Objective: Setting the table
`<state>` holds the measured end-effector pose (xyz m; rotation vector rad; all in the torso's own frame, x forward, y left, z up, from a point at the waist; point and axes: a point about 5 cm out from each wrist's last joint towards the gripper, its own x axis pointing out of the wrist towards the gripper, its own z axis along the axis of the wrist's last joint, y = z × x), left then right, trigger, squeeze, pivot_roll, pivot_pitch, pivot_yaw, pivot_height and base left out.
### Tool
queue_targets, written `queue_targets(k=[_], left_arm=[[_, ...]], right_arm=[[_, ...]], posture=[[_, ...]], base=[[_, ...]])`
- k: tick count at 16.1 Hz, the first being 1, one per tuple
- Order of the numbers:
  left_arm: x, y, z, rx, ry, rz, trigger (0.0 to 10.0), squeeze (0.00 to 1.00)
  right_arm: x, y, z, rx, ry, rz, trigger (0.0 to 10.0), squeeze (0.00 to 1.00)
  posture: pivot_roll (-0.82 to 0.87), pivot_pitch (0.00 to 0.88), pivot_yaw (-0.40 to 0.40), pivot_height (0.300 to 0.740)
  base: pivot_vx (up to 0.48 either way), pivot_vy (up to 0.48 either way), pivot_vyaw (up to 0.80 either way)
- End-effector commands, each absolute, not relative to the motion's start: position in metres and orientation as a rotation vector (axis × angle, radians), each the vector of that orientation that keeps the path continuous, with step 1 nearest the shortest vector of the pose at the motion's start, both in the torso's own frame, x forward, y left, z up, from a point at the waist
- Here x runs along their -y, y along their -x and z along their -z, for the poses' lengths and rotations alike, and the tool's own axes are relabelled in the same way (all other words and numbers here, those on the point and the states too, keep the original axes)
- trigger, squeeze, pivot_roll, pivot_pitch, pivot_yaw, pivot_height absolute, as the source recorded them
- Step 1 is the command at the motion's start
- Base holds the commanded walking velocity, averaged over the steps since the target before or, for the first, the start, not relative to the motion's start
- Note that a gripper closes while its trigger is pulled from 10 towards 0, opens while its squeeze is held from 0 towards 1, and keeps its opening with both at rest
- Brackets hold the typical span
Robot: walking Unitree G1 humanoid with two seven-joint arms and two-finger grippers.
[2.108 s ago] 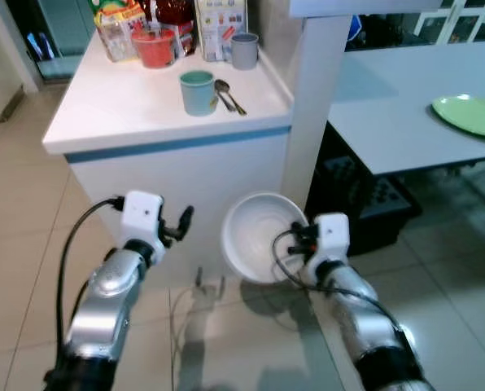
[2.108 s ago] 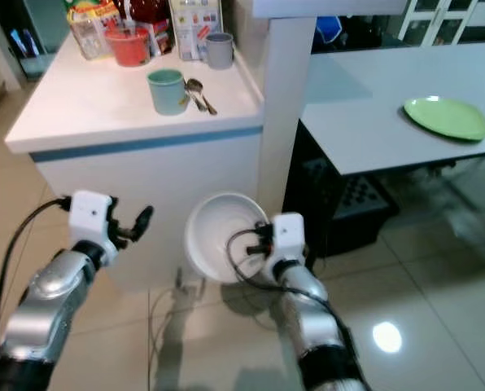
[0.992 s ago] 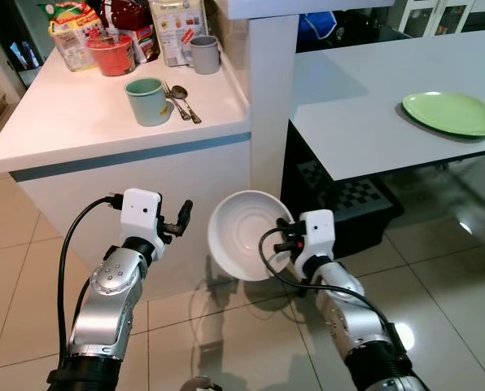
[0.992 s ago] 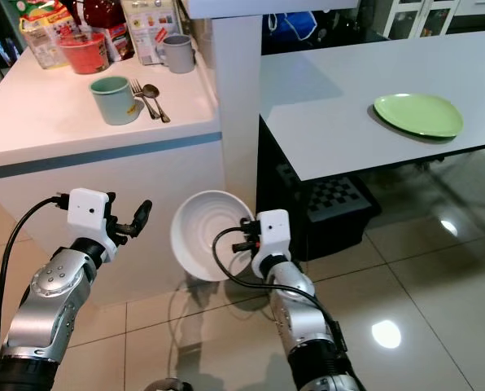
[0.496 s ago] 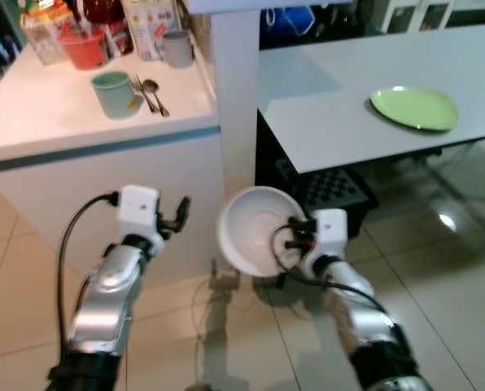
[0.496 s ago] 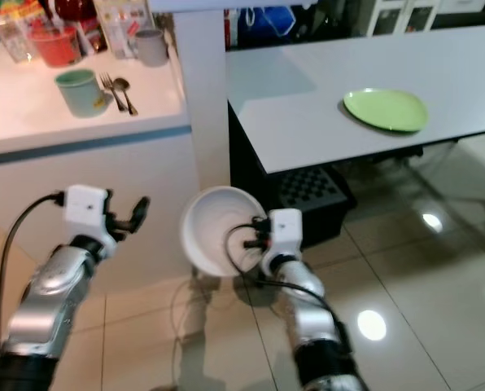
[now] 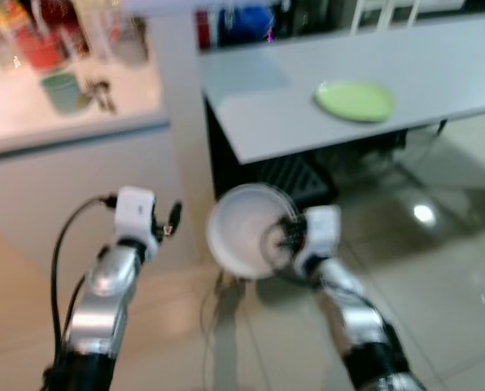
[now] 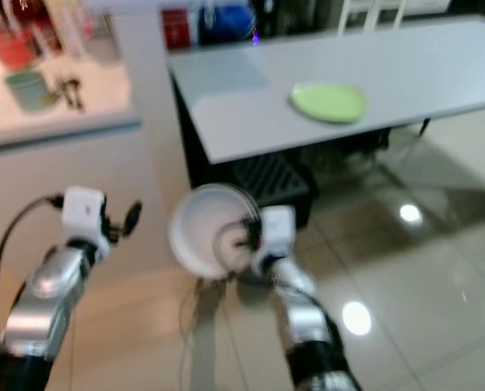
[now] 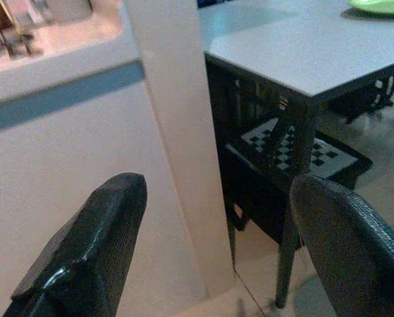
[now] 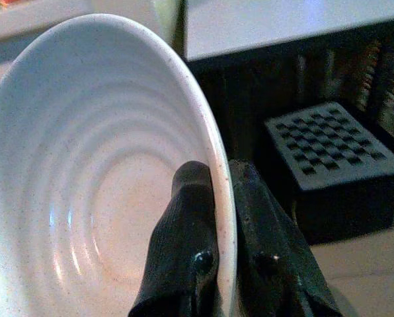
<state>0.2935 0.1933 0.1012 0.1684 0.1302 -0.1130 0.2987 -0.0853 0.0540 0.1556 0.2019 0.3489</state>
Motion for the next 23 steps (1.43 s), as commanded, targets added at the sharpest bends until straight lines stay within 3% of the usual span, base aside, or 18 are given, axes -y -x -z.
queue_targets(k=[1, 23], left_arm=[[-0.188, -0.296, -0.1, -0.139, -0.207, 0.12, 10.0, 0.0], [-0.179, -0.297, -0.103, -0.1, -0.188, 0.163, 10.0, 0.0]], right_arm=[[0.094, -0.305, -0.065, -0.15, -0.148, -0.33, 0.0, 0.0], [0.092, -0.301, -0.061, -0.155, -0.153, -0.327, 0.0, 0.0]], posture=[[0.15, 0.0, 0.068, 0.74], [0.15, 0.0, 0.083, 0.74]], base=[[0.48, 0.0, 0.0], [0.022, 0.0, 0.0]])
